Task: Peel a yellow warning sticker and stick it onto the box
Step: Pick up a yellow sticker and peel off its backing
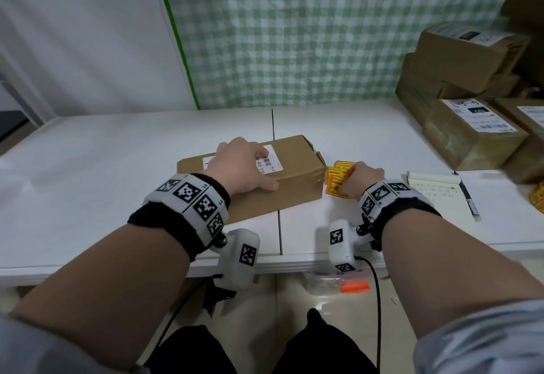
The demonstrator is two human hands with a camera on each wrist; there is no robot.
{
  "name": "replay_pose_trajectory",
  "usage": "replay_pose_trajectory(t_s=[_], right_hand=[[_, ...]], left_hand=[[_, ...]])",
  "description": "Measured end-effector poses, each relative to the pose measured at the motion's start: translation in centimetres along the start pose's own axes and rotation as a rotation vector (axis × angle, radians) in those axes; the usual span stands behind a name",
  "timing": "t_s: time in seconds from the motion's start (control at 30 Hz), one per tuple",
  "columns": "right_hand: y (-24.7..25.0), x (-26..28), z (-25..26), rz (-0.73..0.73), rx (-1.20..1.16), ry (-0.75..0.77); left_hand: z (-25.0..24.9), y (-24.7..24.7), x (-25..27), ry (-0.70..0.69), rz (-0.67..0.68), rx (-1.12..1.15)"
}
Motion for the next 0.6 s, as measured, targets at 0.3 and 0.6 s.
replay_pose_trajectory(t_s=[0.3, 0.6], right_hand=[[2.2, 2.4, -1.9, -0.144, -0.584, 0.096], [5.1, 8.6, 1.7, 0.166, -1.05, 0.399]], left_hand=[[-0.3, 0.6, 0.5, -0.018, -0.034, 0.077], [-2.6, 1.7, 3.2, -0.189, -0.079, 0.696]])
Point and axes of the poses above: each hand's wrist, its own x-axis away from the middle knuckle, its own y-axis out of the back of the hand, z = x × y, the point moved 3 cm from there along -x, towards the middle knuckle, and after that the axes turned 5 degrees about x, right-handed, at the moved point
